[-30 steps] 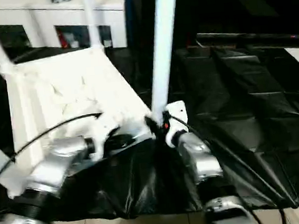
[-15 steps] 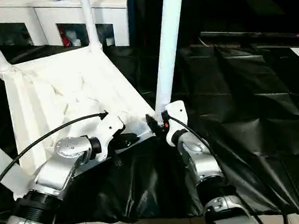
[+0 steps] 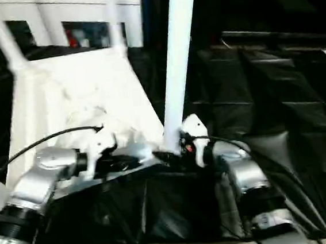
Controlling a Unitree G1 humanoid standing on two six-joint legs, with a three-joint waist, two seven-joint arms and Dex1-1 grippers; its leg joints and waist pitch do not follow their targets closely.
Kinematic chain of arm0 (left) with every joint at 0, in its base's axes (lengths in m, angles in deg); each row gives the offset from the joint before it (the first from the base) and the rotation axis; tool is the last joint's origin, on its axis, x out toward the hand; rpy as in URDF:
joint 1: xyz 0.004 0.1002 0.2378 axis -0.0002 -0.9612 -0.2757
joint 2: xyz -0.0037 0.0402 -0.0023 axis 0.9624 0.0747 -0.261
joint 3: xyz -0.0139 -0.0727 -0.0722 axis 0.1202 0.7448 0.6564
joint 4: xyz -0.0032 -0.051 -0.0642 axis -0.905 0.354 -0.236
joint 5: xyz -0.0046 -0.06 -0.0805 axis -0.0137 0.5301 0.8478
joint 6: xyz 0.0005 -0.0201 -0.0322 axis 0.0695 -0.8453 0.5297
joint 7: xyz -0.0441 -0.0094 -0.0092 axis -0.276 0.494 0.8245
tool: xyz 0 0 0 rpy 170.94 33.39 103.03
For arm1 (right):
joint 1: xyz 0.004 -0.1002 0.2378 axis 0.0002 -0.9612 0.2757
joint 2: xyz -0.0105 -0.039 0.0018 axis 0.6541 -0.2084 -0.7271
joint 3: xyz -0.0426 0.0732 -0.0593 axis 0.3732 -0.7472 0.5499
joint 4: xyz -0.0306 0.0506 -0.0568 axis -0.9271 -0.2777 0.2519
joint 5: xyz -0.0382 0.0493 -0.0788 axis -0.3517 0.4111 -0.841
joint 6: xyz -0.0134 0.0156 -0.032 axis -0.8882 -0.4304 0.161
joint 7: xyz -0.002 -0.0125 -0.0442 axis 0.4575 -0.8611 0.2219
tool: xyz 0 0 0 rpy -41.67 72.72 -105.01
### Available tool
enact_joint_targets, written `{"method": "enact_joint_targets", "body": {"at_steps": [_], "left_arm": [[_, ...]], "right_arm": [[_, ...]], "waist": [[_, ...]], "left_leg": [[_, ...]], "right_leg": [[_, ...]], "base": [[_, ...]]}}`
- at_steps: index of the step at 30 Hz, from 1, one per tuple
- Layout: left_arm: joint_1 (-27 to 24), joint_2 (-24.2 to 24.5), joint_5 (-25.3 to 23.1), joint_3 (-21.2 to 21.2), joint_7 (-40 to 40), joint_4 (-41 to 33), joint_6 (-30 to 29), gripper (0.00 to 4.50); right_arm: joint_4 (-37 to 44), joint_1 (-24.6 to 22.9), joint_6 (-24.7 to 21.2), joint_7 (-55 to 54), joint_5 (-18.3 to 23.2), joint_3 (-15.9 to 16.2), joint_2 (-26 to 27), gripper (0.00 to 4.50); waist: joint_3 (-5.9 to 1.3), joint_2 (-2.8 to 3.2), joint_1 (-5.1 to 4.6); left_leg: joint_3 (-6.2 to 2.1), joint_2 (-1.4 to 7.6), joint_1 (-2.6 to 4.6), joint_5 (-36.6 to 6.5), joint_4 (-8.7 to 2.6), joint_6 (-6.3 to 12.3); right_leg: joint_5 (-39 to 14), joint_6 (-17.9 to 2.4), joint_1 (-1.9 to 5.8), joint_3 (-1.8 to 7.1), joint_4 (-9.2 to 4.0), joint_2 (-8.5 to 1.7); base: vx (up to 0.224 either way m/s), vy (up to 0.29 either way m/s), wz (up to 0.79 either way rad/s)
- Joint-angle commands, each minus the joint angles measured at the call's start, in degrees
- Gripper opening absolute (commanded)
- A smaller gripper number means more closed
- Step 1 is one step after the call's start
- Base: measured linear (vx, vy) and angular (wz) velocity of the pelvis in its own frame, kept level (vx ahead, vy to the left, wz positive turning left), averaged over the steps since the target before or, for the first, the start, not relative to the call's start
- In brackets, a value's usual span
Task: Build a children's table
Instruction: Rotate leg to tighten
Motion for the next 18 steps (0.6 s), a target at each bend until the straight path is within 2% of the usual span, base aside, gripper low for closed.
{"method": "enact_joint_targets", "body": {"at_steps": [1,3,8,10,15,18], "left_arm": [[0.9,-1.1,0.3,-3.9,2.0,1.3,0.9,0.0],[1.4,-0.4,0.3,-4.1,3.1,1.9,1.4,0.0],[2.3,0.7,0.3,-4.0,5.2,3.4,2.5,0.0],[2.4,0.9,0.2,-3.9,5.6,3.7,2.8,0.0],[2.0,1.1,0.3,-3.9,5.8,3.6,3.0,0.0],[1.5,1.1,0.5,-4.0,5.2,3.4,3.1,0.0]], "right_arm": [[2.2,-0.9,-1.3,7.2,0.9,6.2,1.3,3.44],[2.7,-0.8,-2.1,9.4,1.2,6.6,0.9,3.23],[4.2,-0.9,-3.9,12.1,1.9,7.2,0.9,3.03],[4.5,-1.1,-4.2,12.2,1.9,7.4,1.1,2.78],[5.2,-1.8,-4.9,12.5,2.2,7.8,1.3,2.63],[5.3,-2.7,-5.0,10.9,1.8,7.2,1.8,2.61]], "waist": [[-2.44,0.3,0.05],[-2.41,0.36,0.23],[-2.52,0.23,0.9],[-2.56,0.16,1.09],[-2.66,0.16,1.18],[-2.81,0.14,1.25]], "left_leg": [[0.37,1.2,0.6,-12.2,-3.5,3.95],[0.41,1.31,0.66,-12.9,-3.55,3.36],[0.46,1.32,0.47,-10.9,-3.4,3.14],[0.48,1.3,0.49,-11.0,-3.4,2.92],[0.41,1.28,0.45,-10.8,-3.4,2.54],[0.37,1.23,0.34,-9.5,-3.3,2.84]], "right_leg": [[-6.7,-14.1,2.41,1.73,-3.43,-2.07],[-7.8,-13.9,2.34,1.79,-3.46,-2.14],[-6.5,-13.8,2.44,1.77,-3.08,-2.21],[-6.8,-13.6,2.44,1.77,-3.1,-2.26],[-6.7,-13.5,2.5,1.77,-3.02,-2.33],[-4.8,-13.6,2.63,1.71,-2.76,-2.27]], "base": [[0.0,0.0,0.0],[0.0,0.0,0.0],[0.0,0.0,0.0],[0.0,0.0,0.0],[0.0,0.0,0.0],[0.0,0.0,0.0]]}}
